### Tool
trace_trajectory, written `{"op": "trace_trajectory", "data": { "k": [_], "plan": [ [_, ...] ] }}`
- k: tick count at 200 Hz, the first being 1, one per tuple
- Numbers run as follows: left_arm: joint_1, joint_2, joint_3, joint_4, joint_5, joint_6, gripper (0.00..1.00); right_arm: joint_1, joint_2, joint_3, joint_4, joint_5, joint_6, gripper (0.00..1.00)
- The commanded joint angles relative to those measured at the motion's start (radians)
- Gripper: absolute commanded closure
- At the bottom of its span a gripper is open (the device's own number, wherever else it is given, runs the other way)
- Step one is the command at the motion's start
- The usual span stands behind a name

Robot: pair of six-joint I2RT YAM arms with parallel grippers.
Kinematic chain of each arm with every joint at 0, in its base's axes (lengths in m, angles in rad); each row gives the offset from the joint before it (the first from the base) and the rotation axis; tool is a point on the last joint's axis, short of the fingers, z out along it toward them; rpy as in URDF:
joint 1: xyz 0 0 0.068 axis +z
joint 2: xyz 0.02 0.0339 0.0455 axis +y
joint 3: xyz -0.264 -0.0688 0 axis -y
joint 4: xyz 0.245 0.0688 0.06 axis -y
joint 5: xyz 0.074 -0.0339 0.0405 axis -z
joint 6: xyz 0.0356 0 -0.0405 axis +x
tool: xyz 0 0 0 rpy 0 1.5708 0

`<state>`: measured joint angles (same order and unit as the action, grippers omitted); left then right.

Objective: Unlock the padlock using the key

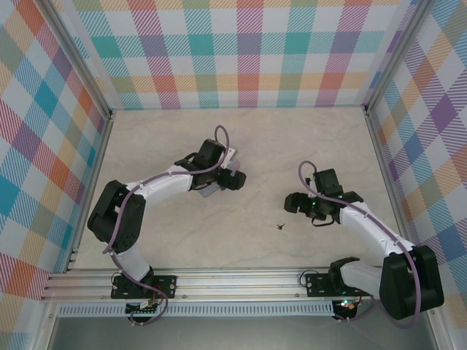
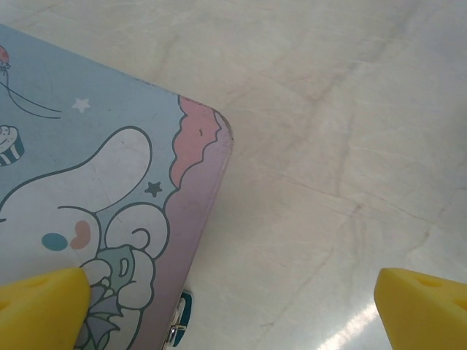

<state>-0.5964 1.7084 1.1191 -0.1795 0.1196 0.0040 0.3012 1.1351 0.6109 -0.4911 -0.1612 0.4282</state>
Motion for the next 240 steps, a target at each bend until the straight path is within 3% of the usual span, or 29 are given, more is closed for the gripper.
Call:
{"op": "trace_trajectory", "data": {
  "k": [1, 65, 95, 152, 240],
  "plan": [
    [-0.016, -0.019, -0.063, -0.044, 0.088, -0.044, 0.00, 0.057, 0.010, 0.018, -0.075, -0.003, 0.049, 0.22],
    [-0.004, -0.174, -0.028, 0.003, 0.071, -0.088, 0.00, 0.269, 0.126, 0.078, -0.084, 0.116, 0.138, 0.36],
    [0.015, -0.254, -0.059, 0.032, 0.027, -0.126, 0.00, 0.345, 0.227, 0.157, -0.120, 0.199, 0.131, 0.47],
    [0.017, -0.415, -0.190, 0.066, -0.138, -0.133, 0.00, 0.419, 0.396, 0.262, -0.175, 0.289, 0.110, 0.69],
    [0.021, -0.495, -0.232, 0.051, -0.226, -0.104, 0.00, 0.469, 0.498, 0.322, -0.271, 0.365, 0.115, 0.79]
  ]
}}
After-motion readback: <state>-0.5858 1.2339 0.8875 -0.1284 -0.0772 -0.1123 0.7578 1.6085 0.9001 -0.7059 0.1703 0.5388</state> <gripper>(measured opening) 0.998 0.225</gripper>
